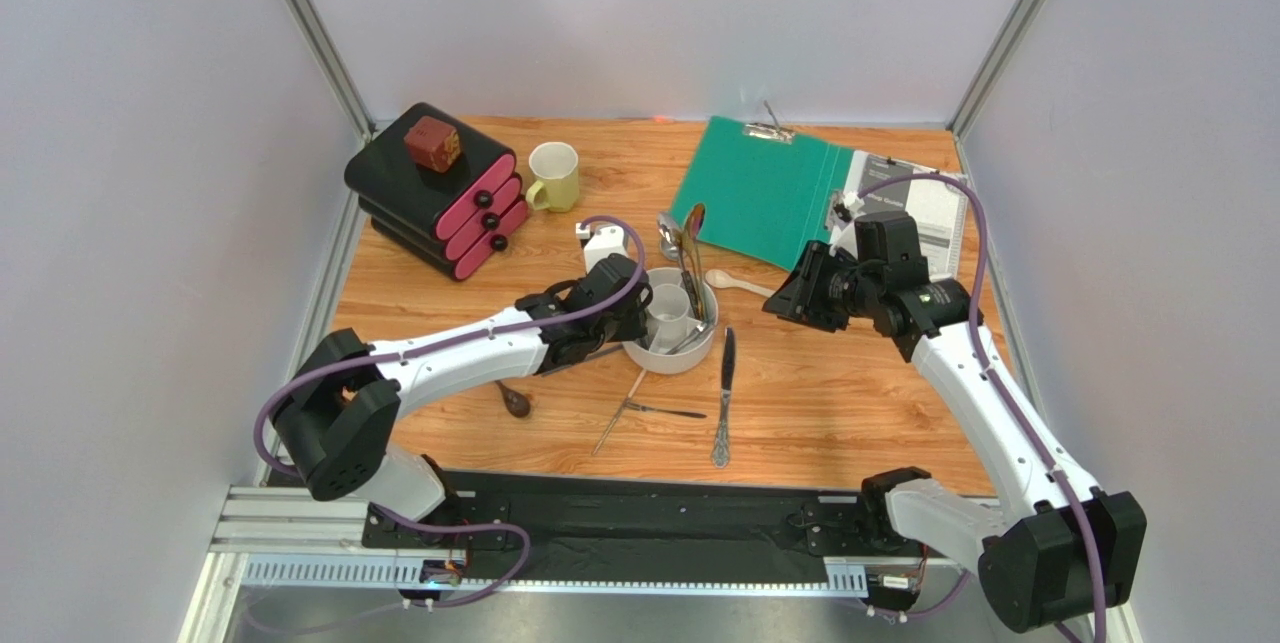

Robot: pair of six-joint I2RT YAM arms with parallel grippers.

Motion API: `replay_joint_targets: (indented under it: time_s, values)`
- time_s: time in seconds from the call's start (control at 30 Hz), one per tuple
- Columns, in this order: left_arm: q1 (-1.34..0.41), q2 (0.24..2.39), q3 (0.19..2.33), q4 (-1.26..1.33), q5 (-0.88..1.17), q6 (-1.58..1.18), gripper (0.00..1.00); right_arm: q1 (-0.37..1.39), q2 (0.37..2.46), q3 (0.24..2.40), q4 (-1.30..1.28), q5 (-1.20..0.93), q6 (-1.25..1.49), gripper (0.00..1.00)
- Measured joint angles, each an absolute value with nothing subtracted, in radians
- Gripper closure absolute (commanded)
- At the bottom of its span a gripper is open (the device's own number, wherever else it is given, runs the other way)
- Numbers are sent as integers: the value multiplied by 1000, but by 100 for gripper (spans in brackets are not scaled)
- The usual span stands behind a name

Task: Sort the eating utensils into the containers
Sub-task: Place the chopstick in the storage box.

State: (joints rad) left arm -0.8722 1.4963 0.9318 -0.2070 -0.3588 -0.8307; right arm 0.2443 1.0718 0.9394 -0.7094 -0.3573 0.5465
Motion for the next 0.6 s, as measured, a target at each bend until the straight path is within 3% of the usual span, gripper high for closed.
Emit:
replay_joint_targets:
  time_s: [0.43,0.6]
  values:
    - [-873,1259,955,-362,-497,-740,49,244,1066,925,-705,-342,557,65]
    - [-749,1216,1017,-462,-394,-622,48,244,1057,905,-706,-331,559,64]
